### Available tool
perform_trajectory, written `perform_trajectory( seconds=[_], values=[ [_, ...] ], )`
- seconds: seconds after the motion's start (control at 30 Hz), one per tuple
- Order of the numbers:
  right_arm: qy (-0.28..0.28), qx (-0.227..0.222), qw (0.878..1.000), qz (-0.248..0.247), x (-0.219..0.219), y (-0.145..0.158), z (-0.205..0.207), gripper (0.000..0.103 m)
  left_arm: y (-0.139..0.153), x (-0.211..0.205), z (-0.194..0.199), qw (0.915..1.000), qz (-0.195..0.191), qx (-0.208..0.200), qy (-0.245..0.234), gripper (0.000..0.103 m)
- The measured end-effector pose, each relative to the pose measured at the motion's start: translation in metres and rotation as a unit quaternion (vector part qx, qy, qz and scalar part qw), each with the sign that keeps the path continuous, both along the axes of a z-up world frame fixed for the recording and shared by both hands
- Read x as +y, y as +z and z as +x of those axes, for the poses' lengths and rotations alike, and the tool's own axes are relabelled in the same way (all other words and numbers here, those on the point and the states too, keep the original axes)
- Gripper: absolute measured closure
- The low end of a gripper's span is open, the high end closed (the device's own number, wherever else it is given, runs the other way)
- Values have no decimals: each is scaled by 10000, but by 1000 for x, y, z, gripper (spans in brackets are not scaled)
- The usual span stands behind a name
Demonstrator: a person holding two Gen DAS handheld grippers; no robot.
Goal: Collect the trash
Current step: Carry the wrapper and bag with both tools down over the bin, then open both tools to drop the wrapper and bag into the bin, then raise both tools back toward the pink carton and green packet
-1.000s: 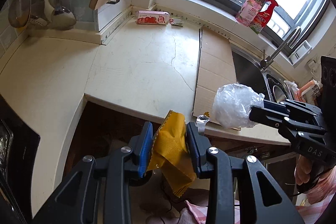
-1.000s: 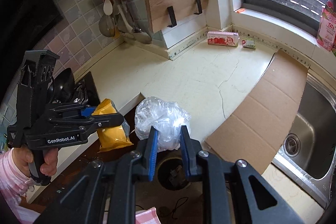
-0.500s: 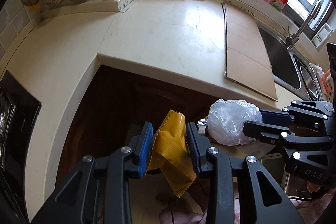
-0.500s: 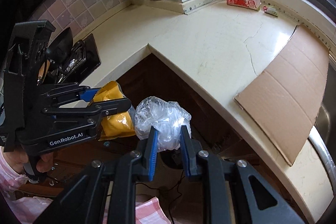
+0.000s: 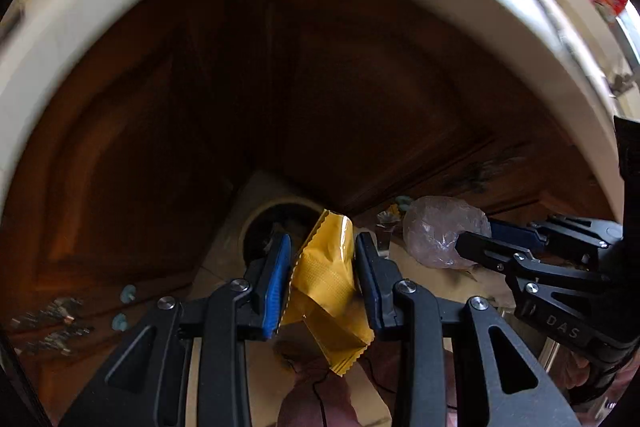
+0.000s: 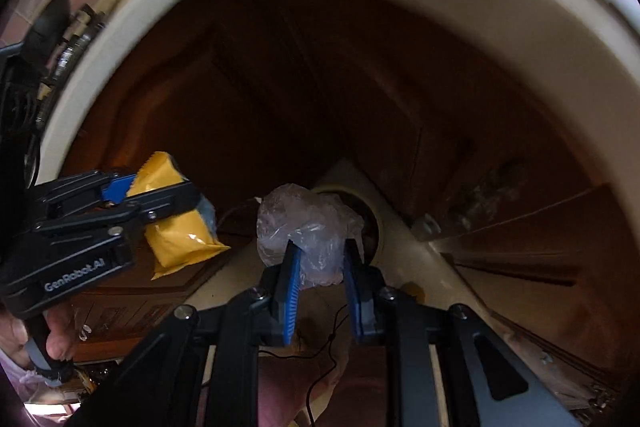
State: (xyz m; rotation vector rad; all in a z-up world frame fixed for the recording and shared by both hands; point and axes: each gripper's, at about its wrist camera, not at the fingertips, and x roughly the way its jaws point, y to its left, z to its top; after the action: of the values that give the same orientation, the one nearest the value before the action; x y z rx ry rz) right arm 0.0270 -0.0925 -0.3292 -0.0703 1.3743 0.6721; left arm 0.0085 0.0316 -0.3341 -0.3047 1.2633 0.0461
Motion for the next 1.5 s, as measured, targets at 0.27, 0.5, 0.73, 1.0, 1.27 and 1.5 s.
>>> perform_trajectory(
  seconds=[0.27,0.5,0.73,1.0,1.27,1.5],
  values=[
    [245,265,9992,-183,34,-91,1,81,-104,17,8,9976,-155,426,522,70],
    [302,699,9967,-295,55,-156,4,66,-165,19,10,9954,-21,738,610,32],
    [325,688,9960,-472,65,-160,1,66,-168,23,2,9948,112,822,599,32],
    [320,529,9964,-586,58,-133,-7,66,-147,18,-3,9957,314,738,454,32],
    [233,483,9967,-617,51,-116,-5,65,-123,10,-1,9968,396,594,350,32],
    [190,269,9979,-553,44,-85,-6,60,-92,1,-3,9977,397,429,339,32]
  ],
)
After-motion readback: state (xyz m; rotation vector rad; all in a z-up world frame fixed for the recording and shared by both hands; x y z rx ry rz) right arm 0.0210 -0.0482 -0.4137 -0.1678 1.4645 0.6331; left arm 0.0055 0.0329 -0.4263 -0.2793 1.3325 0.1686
